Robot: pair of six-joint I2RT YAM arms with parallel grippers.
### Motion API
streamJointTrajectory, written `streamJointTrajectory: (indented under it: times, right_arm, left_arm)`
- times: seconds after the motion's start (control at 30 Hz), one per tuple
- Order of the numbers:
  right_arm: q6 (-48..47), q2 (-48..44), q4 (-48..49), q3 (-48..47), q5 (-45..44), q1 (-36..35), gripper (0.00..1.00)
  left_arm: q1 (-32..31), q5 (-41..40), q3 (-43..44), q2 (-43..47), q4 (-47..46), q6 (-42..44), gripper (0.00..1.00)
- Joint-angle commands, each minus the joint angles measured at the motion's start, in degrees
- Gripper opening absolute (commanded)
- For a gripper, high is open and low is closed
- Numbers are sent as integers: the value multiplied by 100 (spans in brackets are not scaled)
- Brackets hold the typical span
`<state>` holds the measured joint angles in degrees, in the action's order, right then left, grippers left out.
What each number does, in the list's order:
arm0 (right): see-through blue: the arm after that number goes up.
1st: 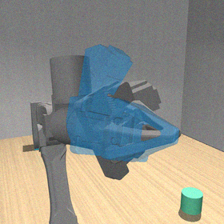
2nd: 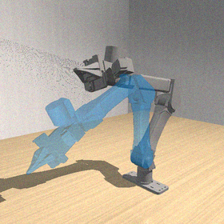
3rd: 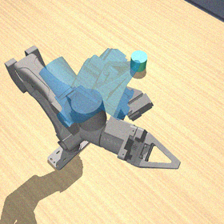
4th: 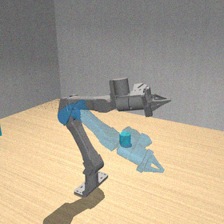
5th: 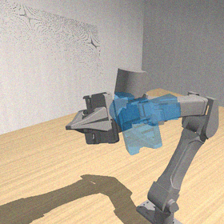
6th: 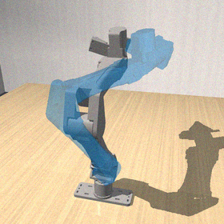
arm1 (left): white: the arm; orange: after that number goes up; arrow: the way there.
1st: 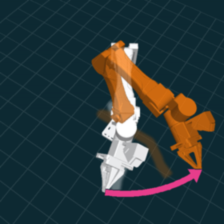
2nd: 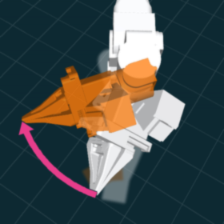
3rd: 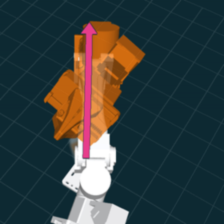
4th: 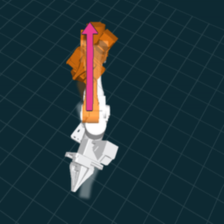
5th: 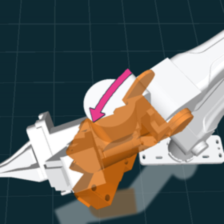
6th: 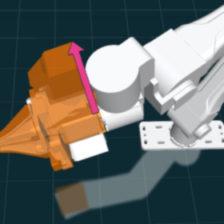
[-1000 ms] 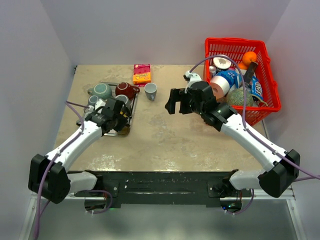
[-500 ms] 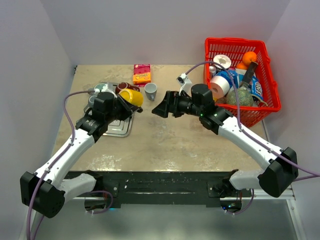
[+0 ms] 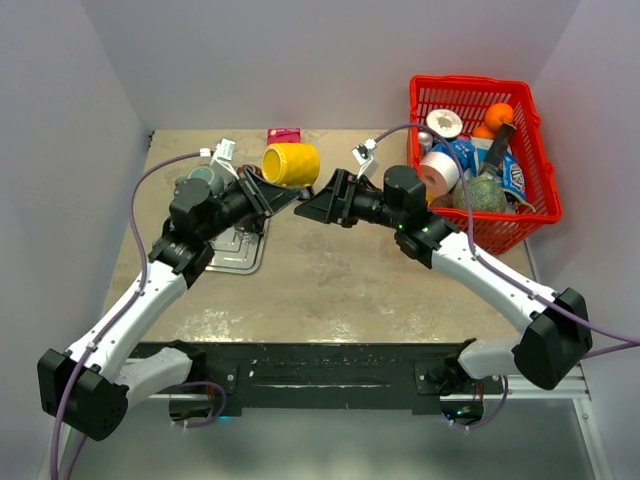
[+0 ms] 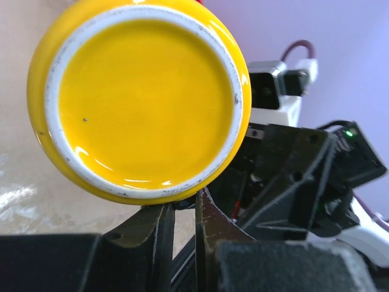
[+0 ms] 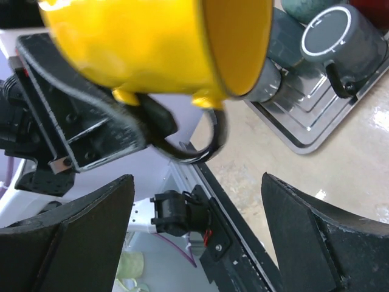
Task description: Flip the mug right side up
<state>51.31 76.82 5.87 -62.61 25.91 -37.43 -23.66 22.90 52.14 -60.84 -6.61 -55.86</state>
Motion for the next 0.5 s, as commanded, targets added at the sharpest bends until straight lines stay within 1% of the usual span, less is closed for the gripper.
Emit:
streamJointTrajectory:
  times: [0.0,0.17,0.27,0.47]
  right_arm:
    - [38,-298,503,-243,72,34,88]
    - [46,-588,660,-270,19,78,87]
    - [98,-746,862,-190,28,157,86]
    - [204,-852,1293,-252,387,201,78]
  left_arm:
    - [-7,795,60,388,-1702,154,0]
    - [-7,1155,-20,555,-2255,49,0]
    - [-7,1235,-2,617,-2370,31,0]
    - [-7,1384,-72,652,-2573,-22,0]
